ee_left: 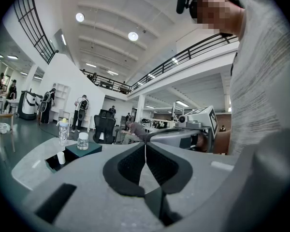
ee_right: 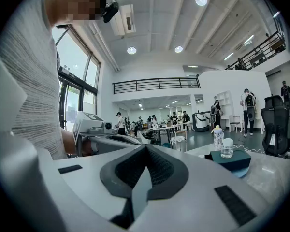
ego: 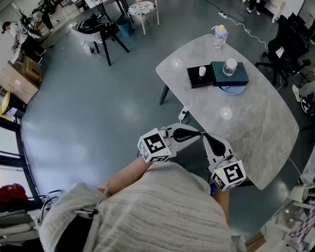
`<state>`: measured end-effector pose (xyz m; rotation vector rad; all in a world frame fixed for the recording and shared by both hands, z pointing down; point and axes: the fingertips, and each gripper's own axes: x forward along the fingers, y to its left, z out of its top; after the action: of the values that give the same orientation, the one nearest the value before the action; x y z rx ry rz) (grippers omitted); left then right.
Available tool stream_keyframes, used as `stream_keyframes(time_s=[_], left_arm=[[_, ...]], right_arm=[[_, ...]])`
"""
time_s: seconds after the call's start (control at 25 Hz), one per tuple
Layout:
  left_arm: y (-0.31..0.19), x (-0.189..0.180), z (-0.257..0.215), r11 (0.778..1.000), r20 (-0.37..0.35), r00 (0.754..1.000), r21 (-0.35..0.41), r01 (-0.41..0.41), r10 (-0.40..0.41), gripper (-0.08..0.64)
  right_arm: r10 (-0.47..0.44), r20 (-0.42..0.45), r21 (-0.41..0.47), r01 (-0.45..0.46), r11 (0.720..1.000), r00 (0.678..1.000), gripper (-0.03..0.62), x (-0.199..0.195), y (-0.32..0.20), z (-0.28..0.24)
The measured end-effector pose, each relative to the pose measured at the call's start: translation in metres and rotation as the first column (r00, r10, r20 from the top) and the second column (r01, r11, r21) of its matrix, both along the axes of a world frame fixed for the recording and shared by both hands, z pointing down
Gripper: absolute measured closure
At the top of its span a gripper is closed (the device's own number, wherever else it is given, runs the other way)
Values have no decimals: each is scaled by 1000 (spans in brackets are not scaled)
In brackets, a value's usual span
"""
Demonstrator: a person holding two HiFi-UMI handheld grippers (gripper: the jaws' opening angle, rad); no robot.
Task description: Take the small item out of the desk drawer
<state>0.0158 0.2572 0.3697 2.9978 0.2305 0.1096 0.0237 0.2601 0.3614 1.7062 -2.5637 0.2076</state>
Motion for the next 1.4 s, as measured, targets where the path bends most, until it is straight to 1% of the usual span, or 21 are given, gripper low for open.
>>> stream_keyframes(time_s=[0.32,0.48,0.56,0.72,0.8,1.0,1.2,1.4], left_arm=[[-6,0,5,1000,11,1000,-4,11,-11,543],[-8,-1,7,1000,16,1000,-9,15,-15,543],[-8,0,7,1000,18,1000,-11,16,-15,543],[-5,3,11,1000,29,1000,-5,10,-10,543],[-4,4,12,1000,36,999,-2,7,-7,543],[-1,8,14,1000,58,998,19,-5,4,543],[-3,9,19,1000,72,997,14,-22,21,543],[-19,22,21,999,66,997,20,-45,43,543]], right_arm=[[-14,-3,0,14,1000,1000,583,1,-6,2],[-60,47,18,59,998,997,583,-4,-6,-5],[-76,58,36,74,997,995,583,-6,-6,-8],[-114,23,43,113,993,993,583,-14,-4,-7],[-126,23,44,125,991,992,583,-15,-4,-7],[-134,31,38,132,990,991,583,-14,-5,-8],[-135,36,23,134,991,990,583,-13,-13,-4],[-127,49,17,126,992,991,582,-3,-33,-2]])
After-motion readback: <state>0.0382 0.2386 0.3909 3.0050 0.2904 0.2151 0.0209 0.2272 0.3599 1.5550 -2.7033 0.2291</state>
